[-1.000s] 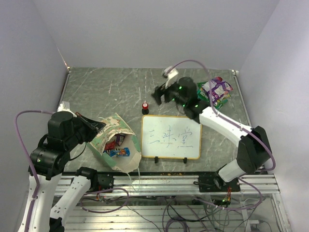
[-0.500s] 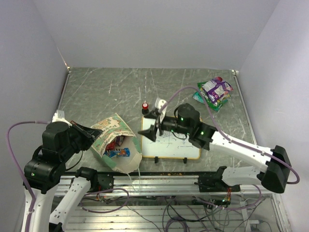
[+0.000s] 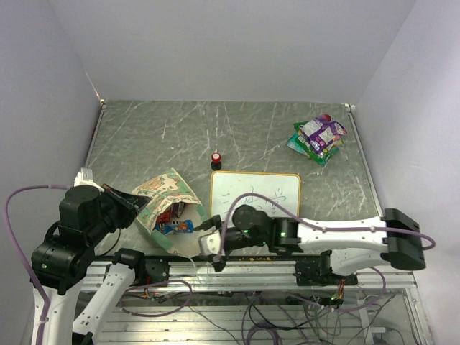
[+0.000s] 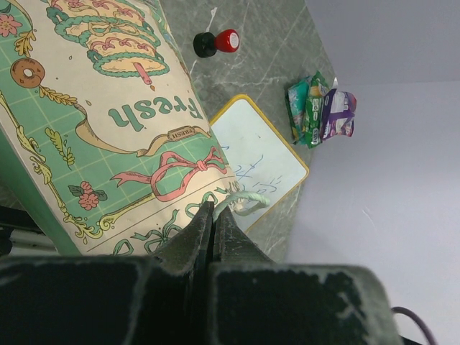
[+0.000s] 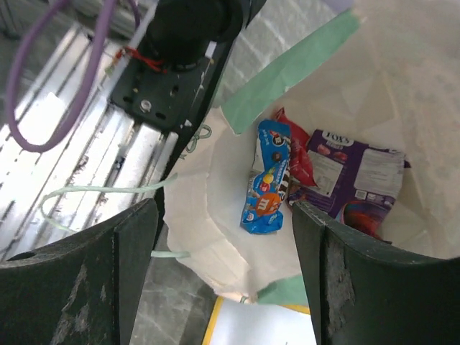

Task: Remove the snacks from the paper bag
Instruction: Take out the snack from the paper bag.

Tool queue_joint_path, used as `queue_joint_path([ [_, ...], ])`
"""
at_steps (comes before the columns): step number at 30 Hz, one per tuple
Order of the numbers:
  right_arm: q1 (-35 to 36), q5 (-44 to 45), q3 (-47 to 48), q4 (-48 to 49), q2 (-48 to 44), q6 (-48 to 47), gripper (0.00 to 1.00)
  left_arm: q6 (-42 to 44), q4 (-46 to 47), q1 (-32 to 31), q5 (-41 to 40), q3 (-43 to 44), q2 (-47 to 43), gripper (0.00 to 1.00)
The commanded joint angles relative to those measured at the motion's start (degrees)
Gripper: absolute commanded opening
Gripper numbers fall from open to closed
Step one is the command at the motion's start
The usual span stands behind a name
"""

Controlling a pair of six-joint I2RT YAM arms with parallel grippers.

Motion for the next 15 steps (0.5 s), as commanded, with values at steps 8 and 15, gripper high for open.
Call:
queue_joint_path([
  [8, 0.9, 8.3, 7.7, 12.9, 18.8, -3.2, 0.64, -2.4, 1.8, -0.2, 0.5, -0.4, -2.2, 0.07],
  [15, 0.4, 13.2, 7.9, 19.3, 25.2, -0.9, 0.63, -1.8, 2.6, -0.2, 1.9, -0.7, -1.7, 0.07],
])
